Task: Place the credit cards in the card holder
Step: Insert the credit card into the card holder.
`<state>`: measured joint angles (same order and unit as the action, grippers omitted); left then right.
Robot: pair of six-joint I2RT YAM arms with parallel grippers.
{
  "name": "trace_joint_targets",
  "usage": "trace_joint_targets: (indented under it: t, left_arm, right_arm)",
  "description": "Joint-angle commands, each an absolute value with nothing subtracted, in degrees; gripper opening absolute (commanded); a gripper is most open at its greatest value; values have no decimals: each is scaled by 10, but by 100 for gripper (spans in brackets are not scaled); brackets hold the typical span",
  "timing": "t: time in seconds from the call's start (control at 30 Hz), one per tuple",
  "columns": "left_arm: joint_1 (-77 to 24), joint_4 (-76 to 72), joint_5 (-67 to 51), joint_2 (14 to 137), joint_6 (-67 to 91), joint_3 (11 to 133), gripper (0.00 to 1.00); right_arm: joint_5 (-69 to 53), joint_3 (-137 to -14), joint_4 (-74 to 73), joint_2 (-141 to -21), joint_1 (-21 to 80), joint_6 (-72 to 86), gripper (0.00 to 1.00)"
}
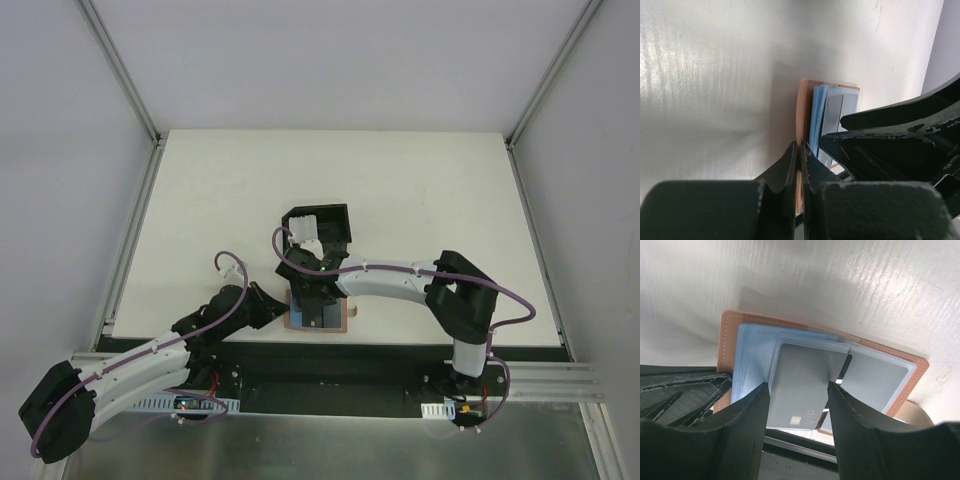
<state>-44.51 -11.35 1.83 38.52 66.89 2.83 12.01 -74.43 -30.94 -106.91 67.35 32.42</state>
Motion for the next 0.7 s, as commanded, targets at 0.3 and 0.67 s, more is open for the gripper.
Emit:
trace_joint_targets:
  t: [0.3,0.67]
  left_arm:
    - [-440,-123,17,373,663,18,0]
    - [-440,-106,29,367,665,16,0]
  right_arm:
    - [183,-790,-408,-1065,686,310,48]
    - [193,-750,-406,-1007,690,320,42]
